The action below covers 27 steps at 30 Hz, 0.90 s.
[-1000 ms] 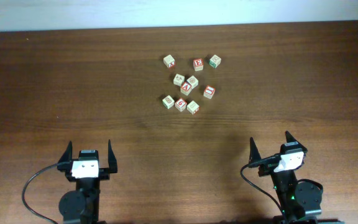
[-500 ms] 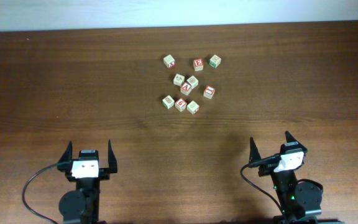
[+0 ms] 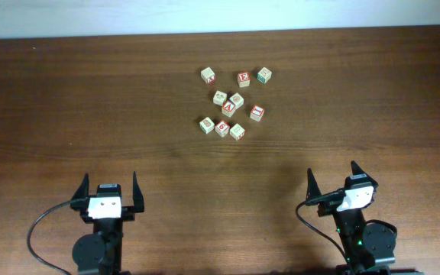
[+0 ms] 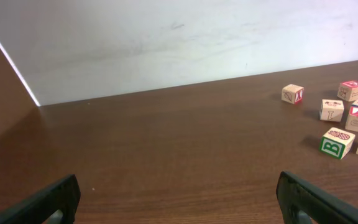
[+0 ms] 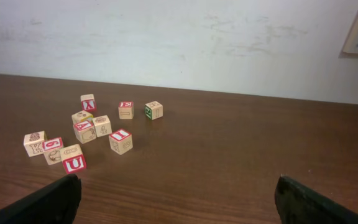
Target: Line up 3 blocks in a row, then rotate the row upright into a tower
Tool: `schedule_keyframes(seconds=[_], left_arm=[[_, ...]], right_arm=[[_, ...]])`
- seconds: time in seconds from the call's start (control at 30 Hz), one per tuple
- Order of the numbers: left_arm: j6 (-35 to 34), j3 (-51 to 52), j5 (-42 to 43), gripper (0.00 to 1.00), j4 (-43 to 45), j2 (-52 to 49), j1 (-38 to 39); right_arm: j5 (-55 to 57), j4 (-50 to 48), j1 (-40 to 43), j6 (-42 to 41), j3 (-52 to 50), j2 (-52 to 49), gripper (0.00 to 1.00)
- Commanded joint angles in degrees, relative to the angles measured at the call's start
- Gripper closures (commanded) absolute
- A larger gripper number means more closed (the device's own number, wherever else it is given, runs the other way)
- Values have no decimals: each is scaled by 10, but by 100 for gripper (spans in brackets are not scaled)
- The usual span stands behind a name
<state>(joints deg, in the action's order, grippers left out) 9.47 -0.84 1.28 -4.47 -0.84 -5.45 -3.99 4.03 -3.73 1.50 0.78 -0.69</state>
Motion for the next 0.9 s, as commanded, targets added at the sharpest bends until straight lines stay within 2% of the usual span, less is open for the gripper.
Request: schedule_keyframes(seconds=[0.0,0.13,0.23,0.37,0.47,0.63,0.87], left_arm=[[9,3,32,1,17,4,-3],[5,-1,99,1,42,4,-3],[-9,-37,103,1,8,-5,-3],[-8,-127,116,1,-48,-69,-3],[-8,-217,146,1,-85,-147,-3],[-8,-370,167,1,-158,-288,-3],[-8,-619,175,1,-341,-537,-3]], right_arm=[[5,-13,3,-4,-5,3,1],[-39,-50,3,-5,3,3,1],[-64,-49,4,-5,36,3,1],[-96,-46,4,-5,91,-23,1],[-131,-39,4,-5,147,-86,1],[-180,28,4,-4,284,-225,1],[-259,256,4,-4,559,-481,2]])
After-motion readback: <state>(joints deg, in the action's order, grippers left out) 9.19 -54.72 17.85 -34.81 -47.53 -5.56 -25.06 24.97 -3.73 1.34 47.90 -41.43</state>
